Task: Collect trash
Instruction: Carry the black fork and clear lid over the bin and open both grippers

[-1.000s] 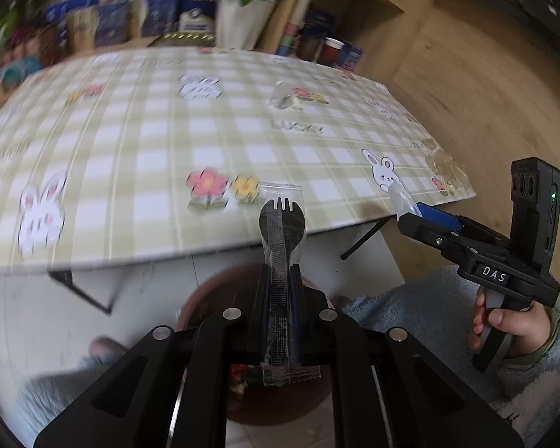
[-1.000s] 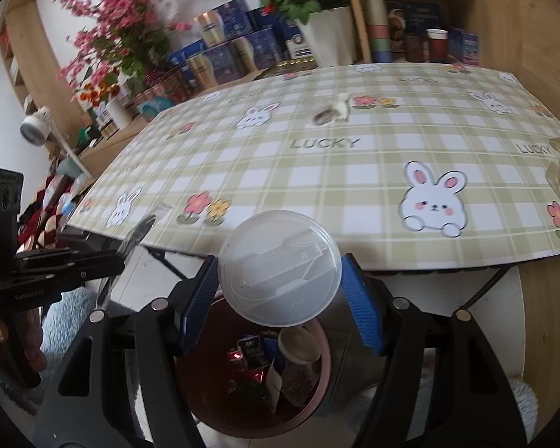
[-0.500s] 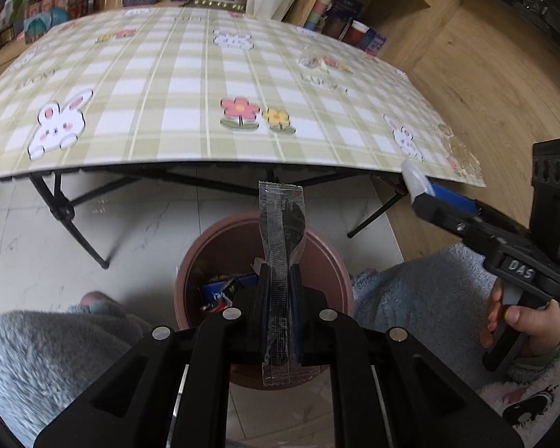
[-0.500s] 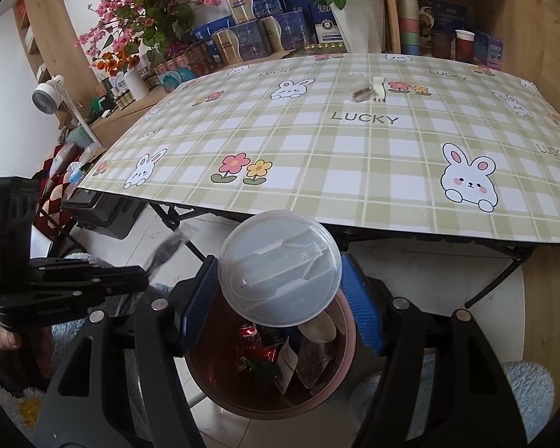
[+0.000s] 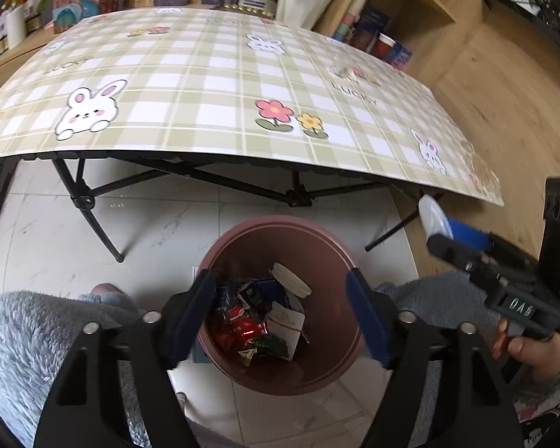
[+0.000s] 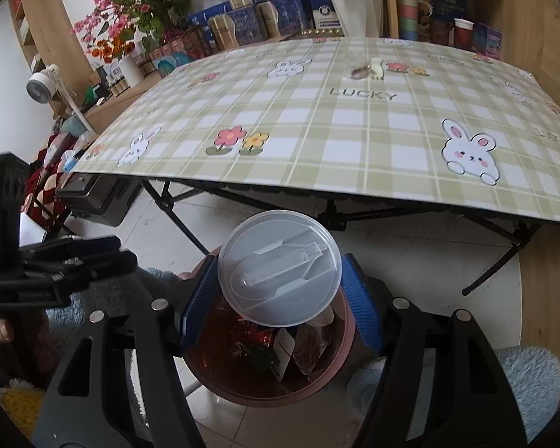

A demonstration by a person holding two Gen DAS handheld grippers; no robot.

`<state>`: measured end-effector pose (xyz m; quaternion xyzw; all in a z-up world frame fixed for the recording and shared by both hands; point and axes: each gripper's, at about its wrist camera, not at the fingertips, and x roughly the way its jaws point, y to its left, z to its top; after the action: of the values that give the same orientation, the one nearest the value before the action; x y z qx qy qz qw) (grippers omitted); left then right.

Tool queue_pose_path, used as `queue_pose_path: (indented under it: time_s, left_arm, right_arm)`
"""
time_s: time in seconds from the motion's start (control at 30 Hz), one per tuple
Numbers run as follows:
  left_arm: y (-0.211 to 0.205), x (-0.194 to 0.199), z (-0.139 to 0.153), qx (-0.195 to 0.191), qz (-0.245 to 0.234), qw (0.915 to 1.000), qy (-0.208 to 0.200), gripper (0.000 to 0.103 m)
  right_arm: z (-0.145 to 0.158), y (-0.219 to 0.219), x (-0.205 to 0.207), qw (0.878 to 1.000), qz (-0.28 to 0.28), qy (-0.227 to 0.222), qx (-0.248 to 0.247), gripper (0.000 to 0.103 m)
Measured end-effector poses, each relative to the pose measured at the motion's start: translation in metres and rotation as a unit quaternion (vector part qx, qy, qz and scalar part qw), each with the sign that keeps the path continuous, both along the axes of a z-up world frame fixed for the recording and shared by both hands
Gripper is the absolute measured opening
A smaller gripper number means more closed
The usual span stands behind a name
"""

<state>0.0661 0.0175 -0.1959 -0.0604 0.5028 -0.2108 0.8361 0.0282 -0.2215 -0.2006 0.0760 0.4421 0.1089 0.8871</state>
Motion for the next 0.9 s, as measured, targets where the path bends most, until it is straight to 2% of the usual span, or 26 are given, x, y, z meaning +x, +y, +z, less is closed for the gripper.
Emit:
queue_pose_path:
  time_s: [0.17, 0.27, 0.6, 0.73, 0.9]
  left_arm:
    - [0.014, 0.002, 0.003, -0.007, 0.035, 0.9993, -0.009, 0.088]
    - [0.018, 0.003, 0.002, 0.005, 0.053, 0.9985, -0.011, 0.092]
    - [0.017, 0.005, -0.002, 0.032, 0.065, 0.9973, -0.006, 0.094]
    - [0.020, 0.006, -0.004, 0.036, 0.073, 0.9967, -0.002, 0.094]
    - [0.021, 0.007, -0.004, 0.038, 0.078, 0.9962, 0.000, 0.094]
  right_arm:
    - [-0.008, 0.009, -0.001, 1.000, 0.012, 0.013, -0.005, 0.067]
    - [-0.011, 0.013, -0.001, 1.000, 0.018, 0.018, -0.009, 0.067]
    - [-0.020, 0.017, -0.001, 0.999, 0.028, 0.036, -0.014, 0.068]
    - [-0.023, 0.017, -0.001, 0.999, 0.028, 0.042, -0.013, 0.080]
    - [-0.026, 0.014, 0.000, 0.999, 0.021, 0.048, -0.010, 0.081]
